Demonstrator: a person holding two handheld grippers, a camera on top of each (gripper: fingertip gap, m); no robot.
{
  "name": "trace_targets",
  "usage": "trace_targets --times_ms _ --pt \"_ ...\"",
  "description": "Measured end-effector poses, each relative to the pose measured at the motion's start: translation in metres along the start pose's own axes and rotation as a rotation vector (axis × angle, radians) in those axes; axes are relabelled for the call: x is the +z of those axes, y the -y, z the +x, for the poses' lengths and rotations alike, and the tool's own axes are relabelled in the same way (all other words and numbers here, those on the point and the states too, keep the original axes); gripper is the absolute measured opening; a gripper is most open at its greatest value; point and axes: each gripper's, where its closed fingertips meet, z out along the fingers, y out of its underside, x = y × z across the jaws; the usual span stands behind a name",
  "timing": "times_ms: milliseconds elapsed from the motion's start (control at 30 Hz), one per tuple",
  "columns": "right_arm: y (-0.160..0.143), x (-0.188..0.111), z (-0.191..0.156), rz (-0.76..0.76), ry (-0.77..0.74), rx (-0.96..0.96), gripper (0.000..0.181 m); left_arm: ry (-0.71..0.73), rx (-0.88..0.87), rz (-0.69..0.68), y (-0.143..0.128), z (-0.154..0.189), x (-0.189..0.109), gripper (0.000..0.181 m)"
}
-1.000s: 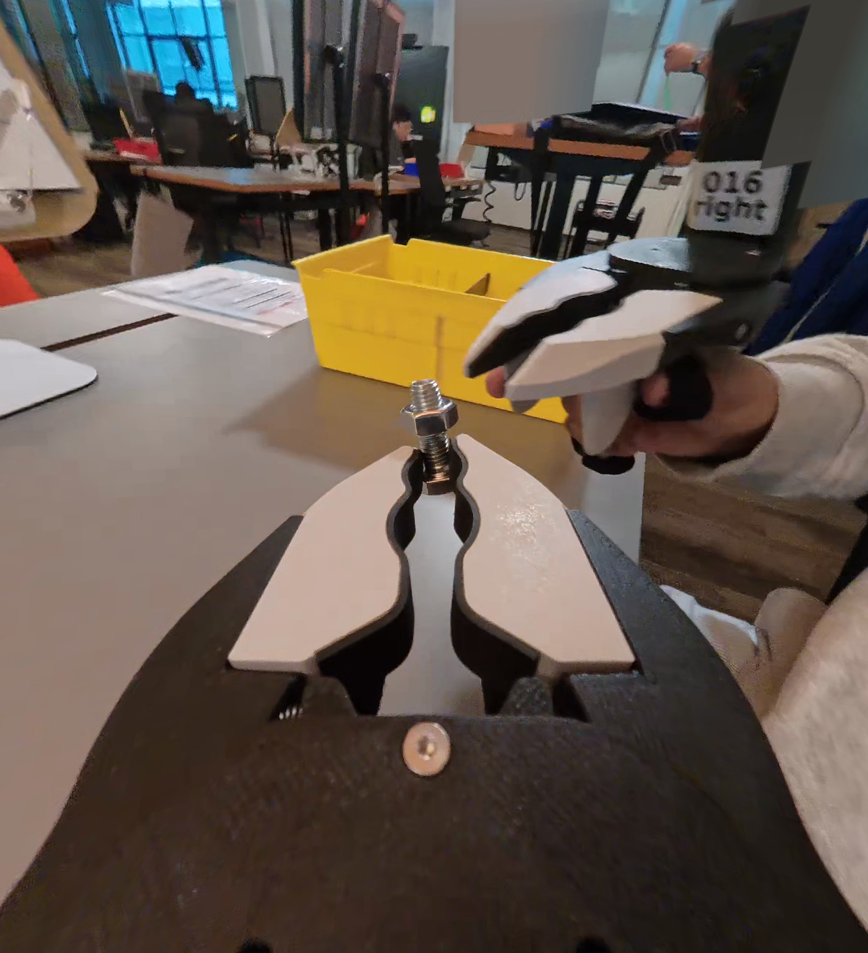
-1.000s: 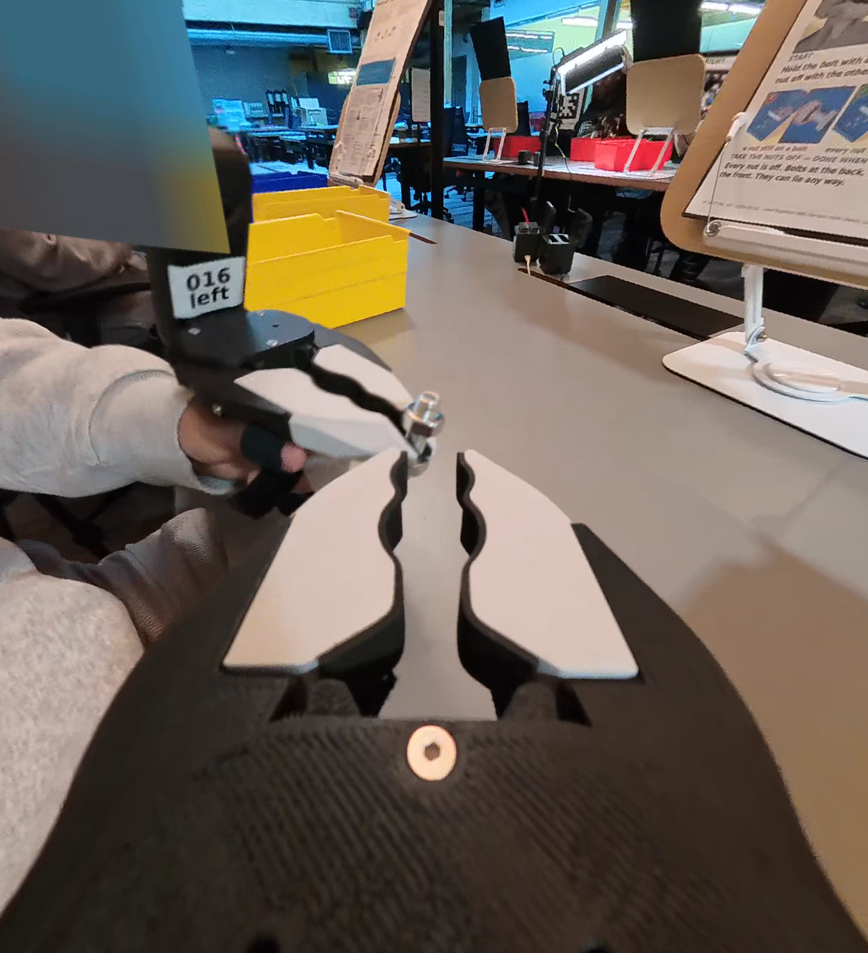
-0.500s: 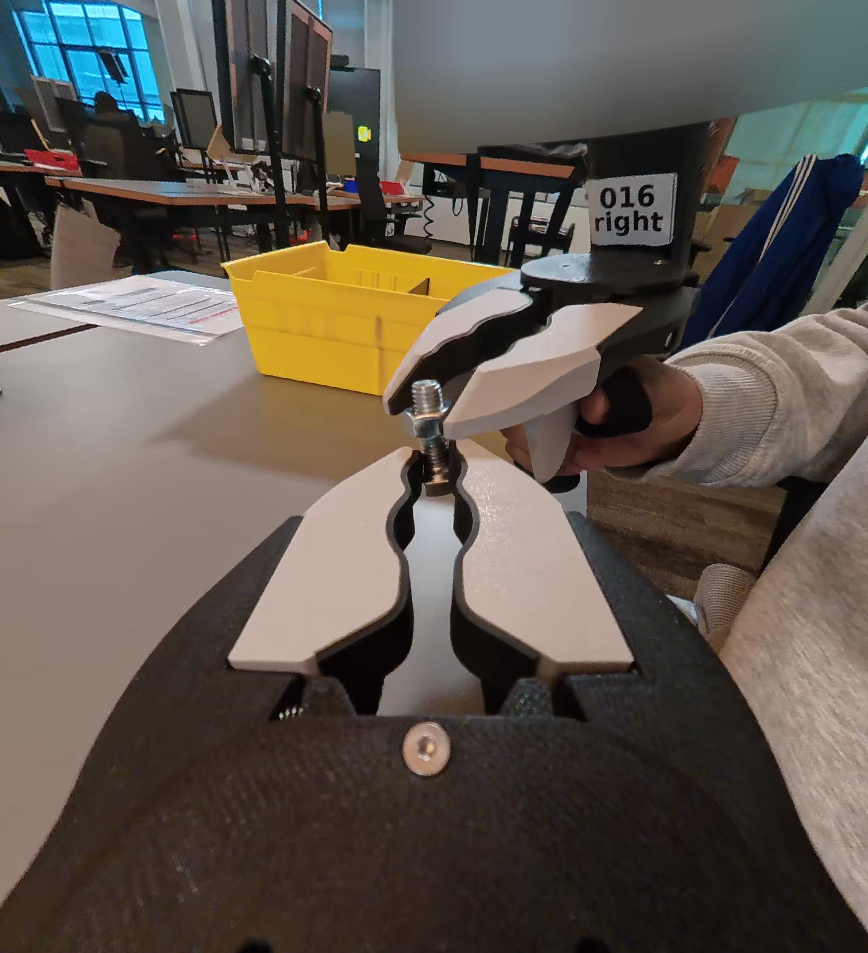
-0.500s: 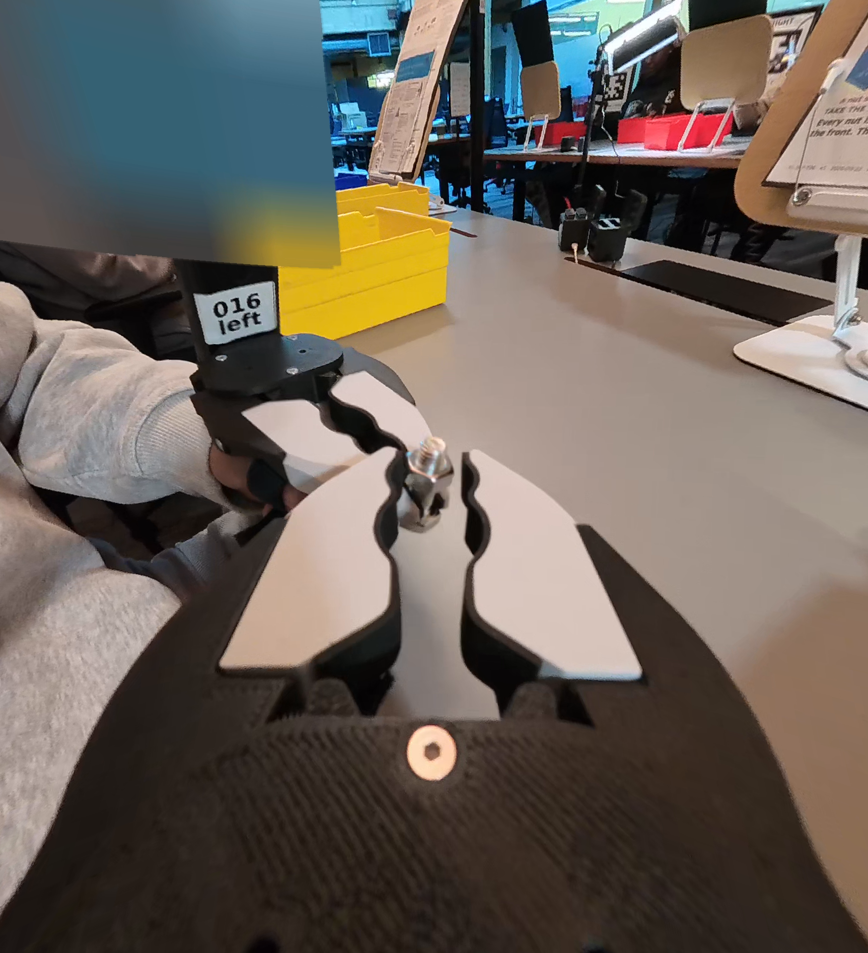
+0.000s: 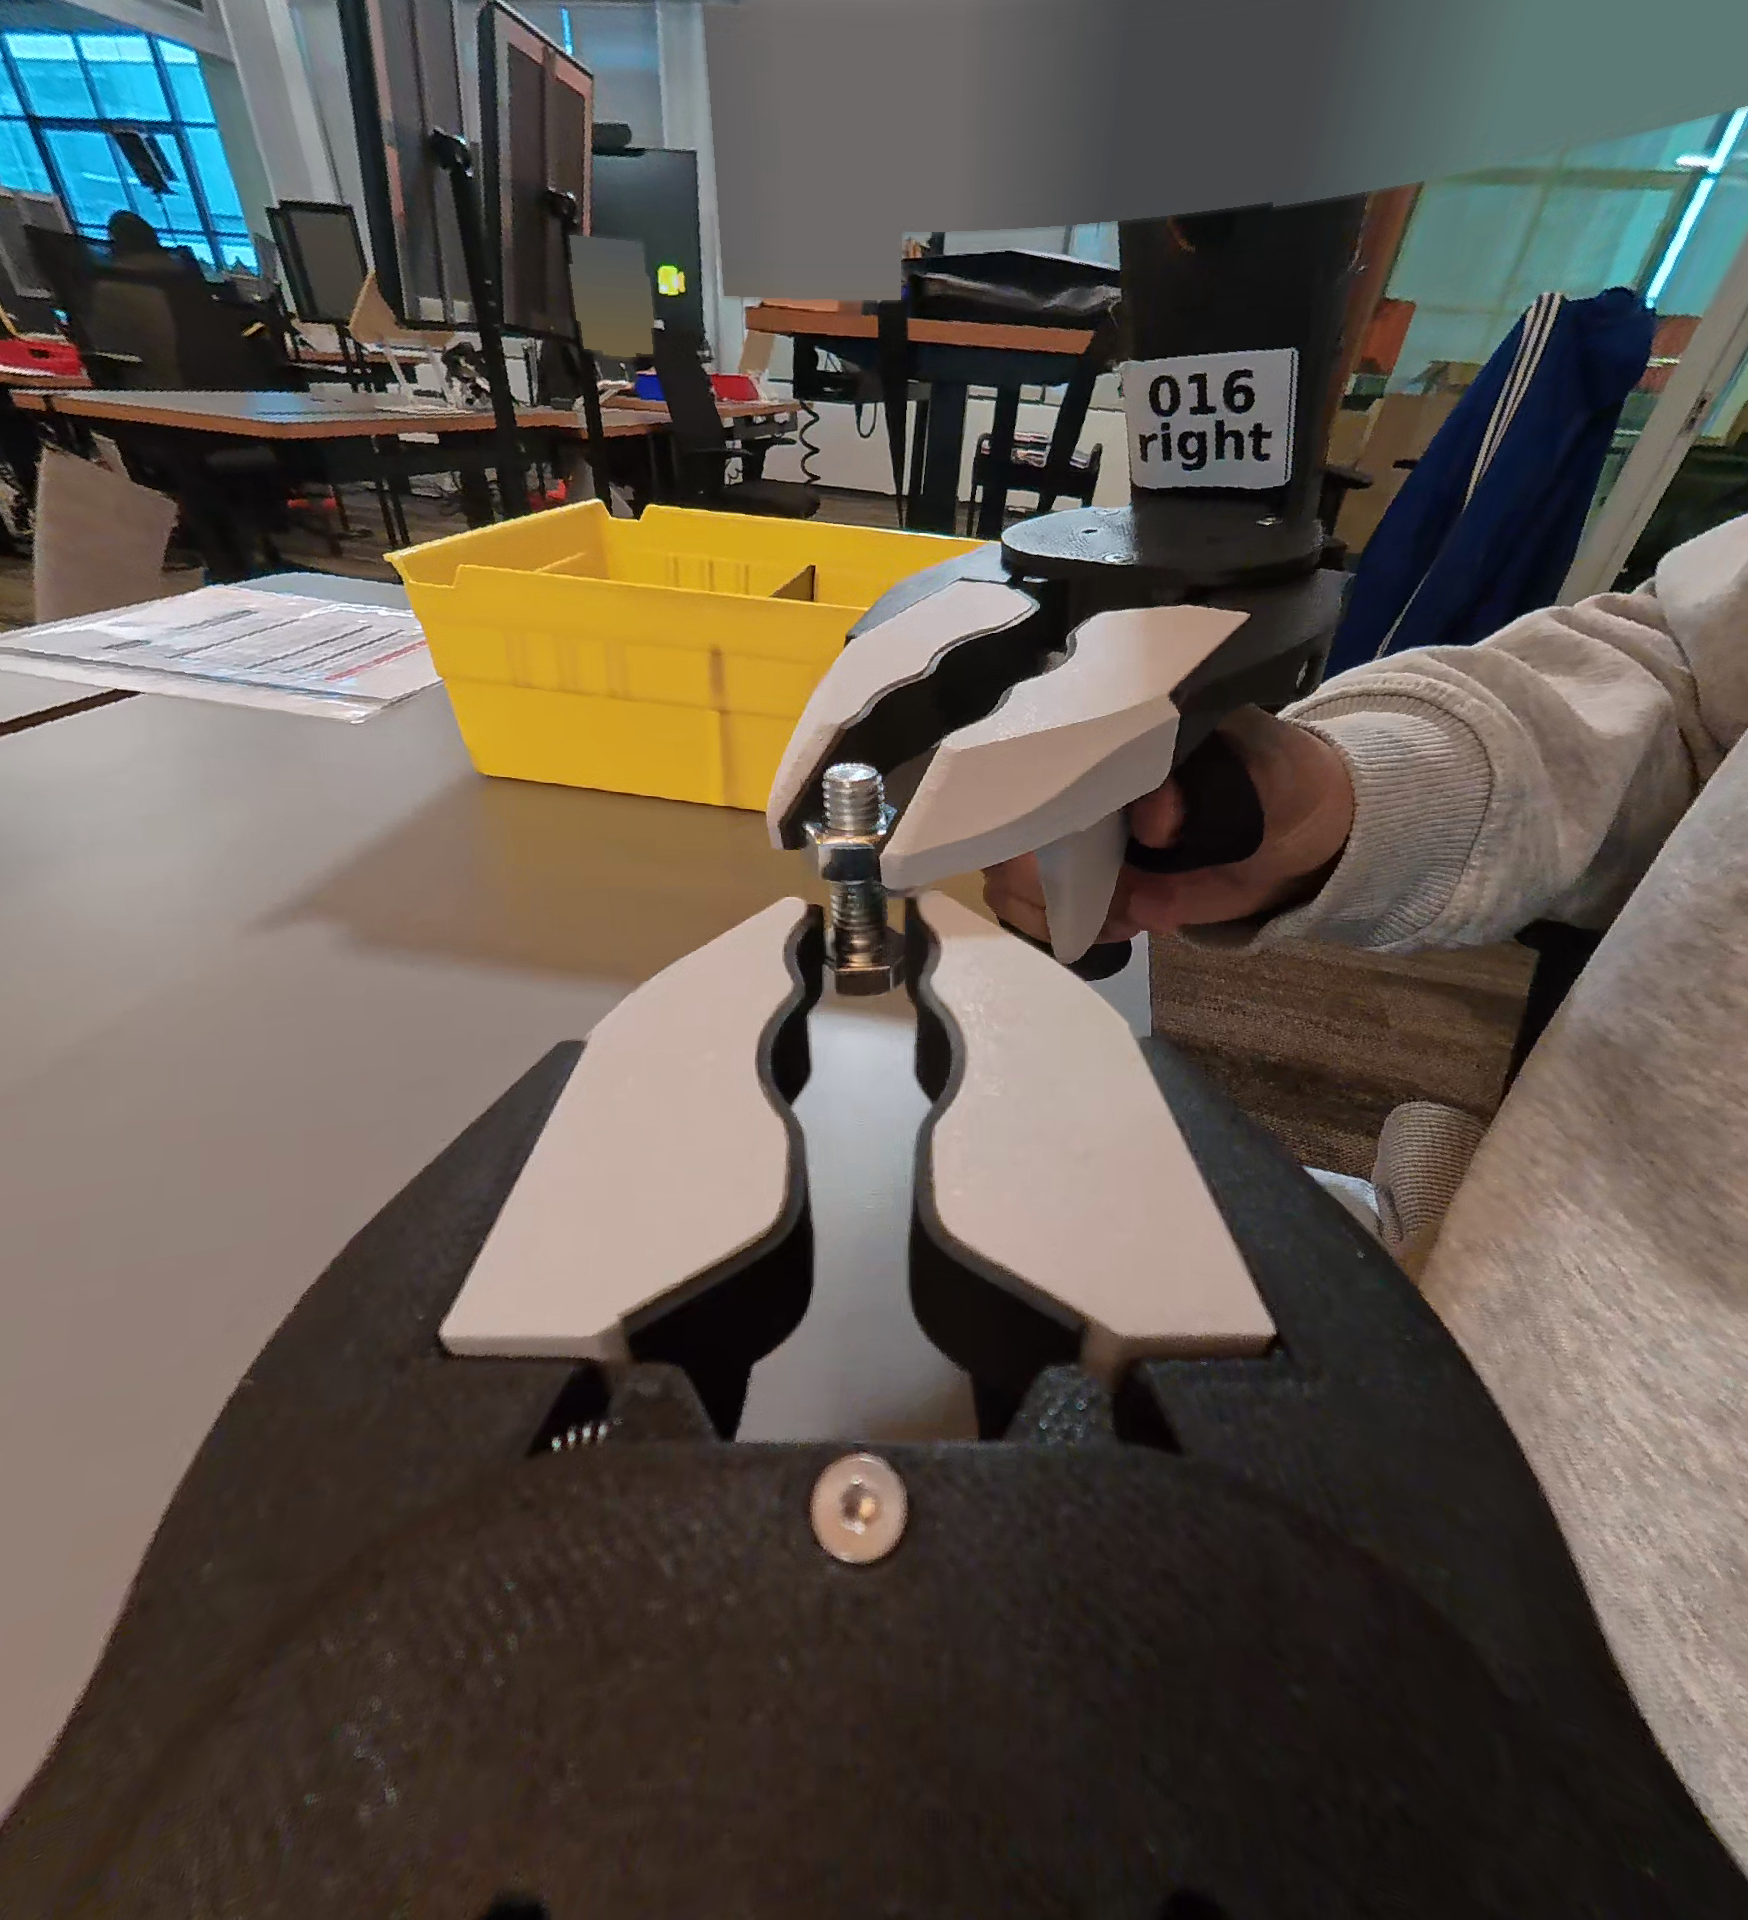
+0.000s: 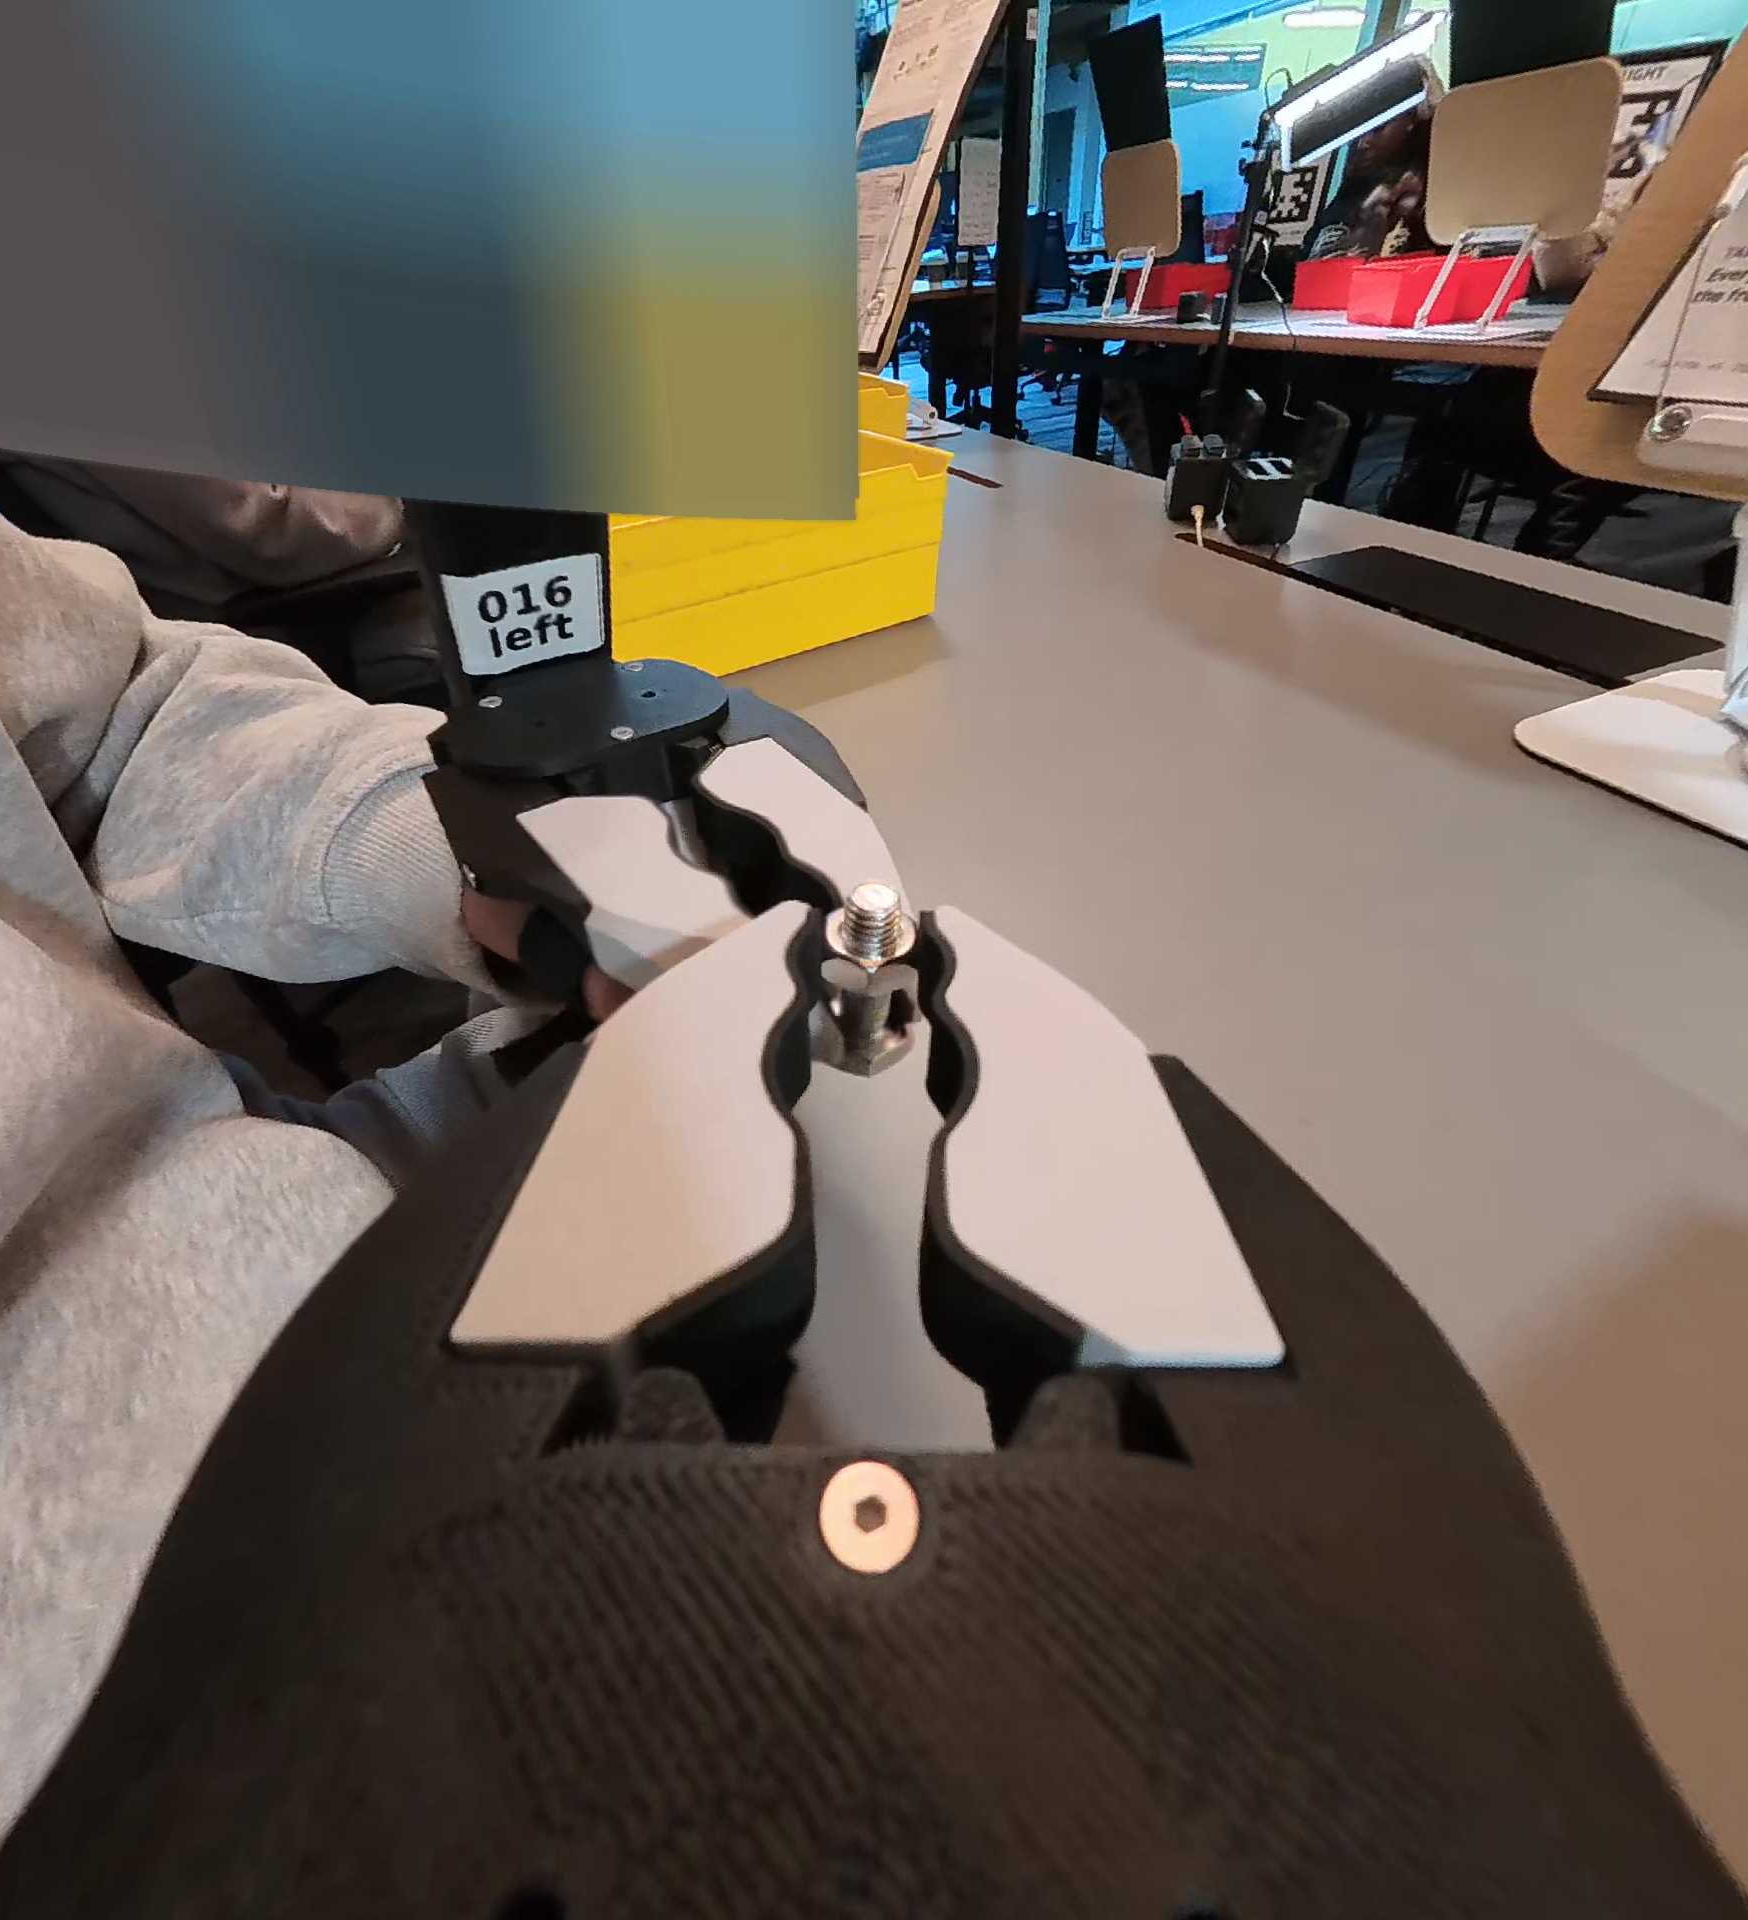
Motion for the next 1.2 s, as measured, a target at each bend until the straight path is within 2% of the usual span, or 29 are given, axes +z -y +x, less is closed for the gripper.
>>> trace_targets --times_ms 133,567,800,1200 --pt "0.002 -0.002 0.003 0.013 -0.005 0.008 0.018 -0.025 0.025 -0.009 -0.001 0.005 0.001 0.032" --pt "0.006 -0.004 -0.001 0.062 0.054 0.054 0.018 -0.021 0.080 0.000 0.000 0.011 0.001 0.034" --pt "0.013 -0.007 -0.010 0.116 0.120 0.072 0.017 0.002 0.033 0.007 0.001 0.000 -0.002 0.045" --pt "0.015 -0.008 -0.020 0.140 0.189 0.076 0.017 -0.137 -0.002 0.030 0.003 0.020 -0.004 0.042"
